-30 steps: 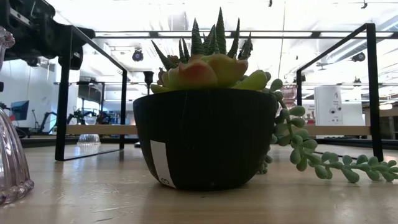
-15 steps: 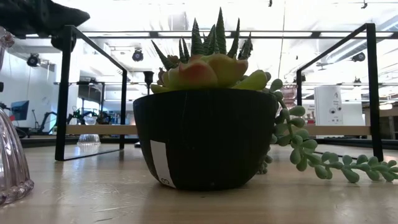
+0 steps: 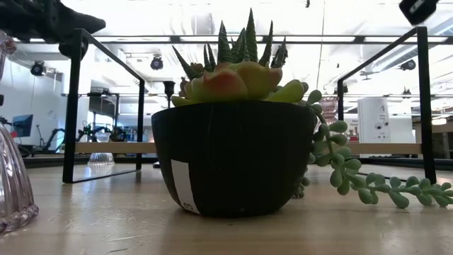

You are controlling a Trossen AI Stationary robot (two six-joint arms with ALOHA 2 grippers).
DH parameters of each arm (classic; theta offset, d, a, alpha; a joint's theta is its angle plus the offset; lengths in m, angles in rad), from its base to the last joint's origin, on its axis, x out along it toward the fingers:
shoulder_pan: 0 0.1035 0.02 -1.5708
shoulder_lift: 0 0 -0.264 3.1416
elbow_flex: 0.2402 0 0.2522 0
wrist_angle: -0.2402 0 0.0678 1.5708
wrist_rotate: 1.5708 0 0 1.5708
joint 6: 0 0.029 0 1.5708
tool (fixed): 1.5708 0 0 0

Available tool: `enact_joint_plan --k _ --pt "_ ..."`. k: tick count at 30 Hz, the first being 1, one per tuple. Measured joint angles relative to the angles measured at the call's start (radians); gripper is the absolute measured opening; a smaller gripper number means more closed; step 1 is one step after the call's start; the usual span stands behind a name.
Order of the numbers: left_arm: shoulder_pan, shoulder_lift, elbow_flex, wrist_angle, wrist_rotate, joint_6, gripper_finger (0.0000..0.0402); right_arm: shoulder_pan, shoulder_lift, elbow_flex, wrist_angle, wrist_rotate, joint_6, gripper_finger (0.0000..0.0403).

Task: Pick & Place candle stick holders
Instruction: Put the right pink candle holder on the shelf

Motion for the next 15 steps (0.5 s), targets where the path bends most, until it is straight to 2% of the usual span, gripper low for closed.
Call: enact_joint_plan --k 7,15 --pt "-0.080 0.234 0.202 -0.121 -0.107 0.058 0.0002 0.000 -0.187 -0.167 0.097 0.000 -0.004 0.0009" --pt "-0.221 0.456 0.510 -0.411 -0.293 0.024 0.0002 0.000 -0.224 -0.132 0.104 0.010 -0.089 0.0009"
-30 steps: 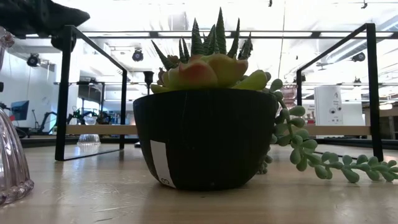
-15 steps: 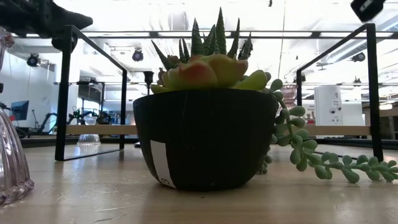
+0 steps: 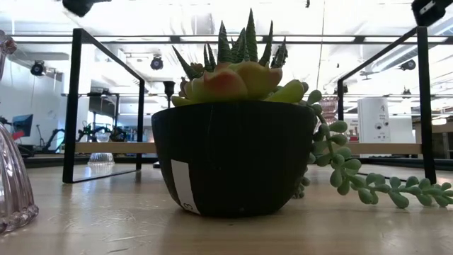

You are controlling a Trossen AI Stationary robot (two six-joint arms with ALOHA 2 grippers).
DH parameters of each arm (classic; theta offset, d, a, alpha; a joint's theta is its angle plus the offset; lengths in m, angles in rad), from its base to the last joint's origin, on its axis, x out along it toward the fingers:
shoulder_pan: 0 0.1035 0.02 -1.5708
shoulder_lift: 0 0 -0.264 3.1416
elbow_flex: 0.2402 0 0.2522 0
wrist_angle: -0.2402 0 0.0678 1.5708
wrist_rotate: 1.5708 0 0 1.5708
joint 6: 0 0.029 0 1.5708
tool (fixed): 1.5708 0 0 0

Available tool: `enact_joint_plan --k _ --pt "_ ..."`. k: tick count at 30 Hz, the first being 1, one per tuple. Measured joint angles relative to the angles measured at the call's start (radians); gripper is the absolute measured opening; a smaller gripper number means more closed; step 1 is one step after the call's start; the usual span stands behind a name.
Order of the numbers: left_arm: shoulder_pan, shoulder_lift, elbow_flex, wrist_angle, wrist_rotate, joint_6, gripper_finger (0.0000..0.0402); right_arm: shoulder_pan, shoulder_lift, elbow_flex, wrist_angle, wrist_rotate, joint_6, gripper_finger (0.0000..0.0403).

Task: Pick & Place candle stick holders
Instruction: Put the right pink candle holder on the shelf

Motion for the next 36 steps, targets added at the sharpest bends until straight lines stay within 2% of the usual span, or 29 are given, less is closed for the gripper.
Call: enact_joint_plan --k 3,7,13,26,30,36 --pt "-0.054 0.061 0.078 -0.089 -0.047 -0.045 0.0001 0.000 0.001 0.011 0.008 0.031 -0.059 0.0009" --pt "-0.121 0.128 0.129 -0.208 -0.050 -0.169 0.0002 0.000 0.004 0.002 -0.027 0.127 -0.055 0.0008" --pt "-0.230 0.214 0.182 -0.284 -0.048 -0.335 0.0007 0.000 0.009 0.003 -0.019 0.136 -0.049 0.0008" --pt "-0.475 0.540 0.420 -0.284 -0.047 -0.401 0.0004 0.000 0.011 0.003 -0.018 0.136 -0.046 0.0008" --pt "-0.507 0.647 0.497 -0.281 -0.043 -0.401 0.0007 0.000 0.010 0.003 -0.018 0.138 -0.046 0.0008" --pt "-0.507 0.788 0.560 -0.283 0.045 -0.398 0.0011 0.000 0.010 0.003 -0.018 0.139 -0.046 0.0008"
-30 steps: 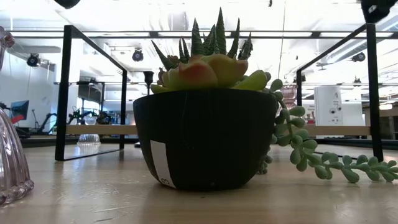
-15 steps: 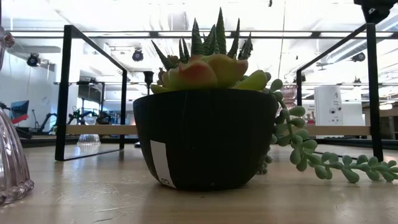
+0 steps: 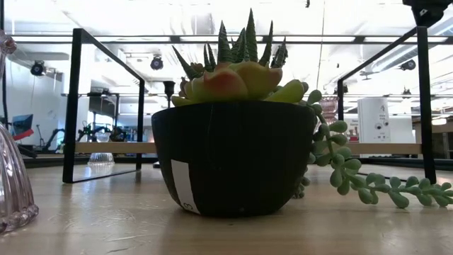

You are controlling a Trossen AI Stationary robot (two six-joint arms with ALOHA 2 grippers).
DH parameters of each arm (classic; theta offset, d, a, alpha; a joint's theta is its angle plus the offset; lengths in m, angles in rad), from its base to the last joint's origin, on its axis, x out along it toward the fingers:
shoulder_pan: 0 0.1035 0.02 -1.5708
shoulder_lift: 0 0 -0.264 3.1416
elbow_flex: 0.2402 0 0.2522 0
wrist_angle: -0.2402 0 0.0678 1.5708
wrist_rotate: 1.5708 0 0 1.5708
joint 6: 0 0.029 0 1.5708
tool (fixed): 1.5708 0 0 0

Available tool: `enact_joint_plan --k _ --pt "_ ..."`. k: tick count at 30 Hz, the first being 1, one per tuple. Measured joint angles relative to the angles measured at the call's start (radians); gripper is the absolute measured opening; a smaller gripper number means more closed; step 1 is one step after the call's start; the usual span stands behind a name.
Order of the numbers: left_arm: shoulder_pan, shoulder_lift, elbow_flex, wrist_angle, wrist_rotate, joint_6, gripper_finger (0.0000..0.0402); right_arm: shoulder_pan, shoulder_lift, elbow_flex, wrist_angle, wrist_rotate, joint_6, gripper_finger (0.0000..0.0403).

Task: Pick & Place candle stick holders
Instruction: Put the right pink candle holder on the shelf

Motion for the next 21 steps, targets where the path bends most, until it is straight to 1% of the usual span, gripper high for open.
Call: enact_joint_plan --k 4,7,14,16,20,21 --pt "0.007 0.076 0.016 0.008 0.008 -0.003 0.0012 0.000 0.000 0.000 0.000 0.000 0.000 0.0008" --pt "0.015 0.113 0.022 0.023 0.008 -0.005 0.0022 0.000 0.000 0.000 0.000 0.000 0.000 0.0008" --pt "0.061 0.167 0.022 0.046 0.041 -0.048 0.0080 0.000 0.000 0.000 0.000 0.000 0.000 0.0008" --pt "0.082 0.178 0.022 0.047 0.088 -0.063 0.0097 0.000 0.000 0.000 0.000 -0.001 0.000 0.0008" --pt "0.134 0.192 0.022 0.051 0.274 -0.069 0.0114 0.000 0.000 0.000 0.000 -0.001 0.000 0.0008" --pt "0.144 0.195 0.022 0.054 0.305 -0.071 0.0115 0.000 0.000 0.000 0.000 -0.001 0.000 0.0008"
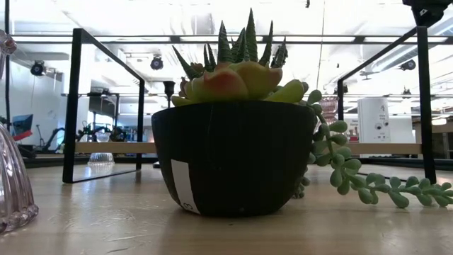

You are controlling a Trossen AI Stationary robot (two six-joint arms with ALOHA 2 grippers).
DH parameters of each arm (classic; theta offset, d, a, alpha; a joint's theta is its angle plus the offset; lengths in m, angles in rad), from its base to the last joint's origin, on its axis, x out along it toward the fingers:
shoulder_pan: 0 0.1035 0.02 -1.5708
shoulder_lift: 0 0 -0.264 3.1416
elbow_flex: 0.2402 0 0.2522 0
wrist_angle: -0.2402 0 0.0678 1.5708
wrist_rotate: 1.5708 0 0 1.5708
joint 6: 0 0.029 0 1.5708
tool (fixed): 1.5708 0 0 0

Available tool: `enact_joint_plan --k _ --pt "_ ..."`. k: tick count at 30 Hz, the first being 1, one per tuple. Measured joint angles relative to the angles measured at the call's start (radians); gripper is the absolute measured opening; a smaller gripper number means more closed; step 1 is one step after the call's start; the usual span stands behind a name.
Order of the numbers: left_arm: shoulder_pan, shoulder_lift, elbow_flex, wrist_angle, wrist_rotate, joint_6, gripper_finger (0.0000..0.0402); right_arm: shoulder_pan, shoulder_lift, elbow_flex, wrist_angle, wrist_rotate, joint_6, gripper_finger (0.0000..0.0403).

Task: Pick & Place candle stick holders
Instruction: Put the right pink candle holder on the shelf

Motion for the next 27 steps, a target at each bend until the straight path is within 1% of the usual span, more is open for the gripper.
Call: enact_joint_plan --k 3,7,12,20,22,27 --pt "0.024 0.008 0.000 0.001 0.034 0.020 0.0114 0.000 0.000 0.000 0.000 0.000 0.000 0.0008" --pt "0.034 0.019 0.000 0.002 0.042 0.096 0.0113 0.000 0.000 0.000 0.000 0.000 0.000 0.0008" --pt "0.040 0.041 0.000 0.006 0.041 0.148 0.0113 0.000 0.000 0.000 0.000 -0.001 0.000 0.0008" --pt "0.057 0.098 -0.008 0.007 0.065 0.163 0.0113 0.000 0.000 0.000 0.000 -0.001 0.000 0.0008" --pt "0.062 0.106 -0.010 0.008 0.095 0.163 0.0113 0.000 0.000 0.000 0.000 -0.001 0.000 0.0008" --pt "0.071 0.126 -0.012 0.014 0.124 0.162 0.0113 0.000 0.000 0.000 0.000 -0.001 0.000 0.0008"
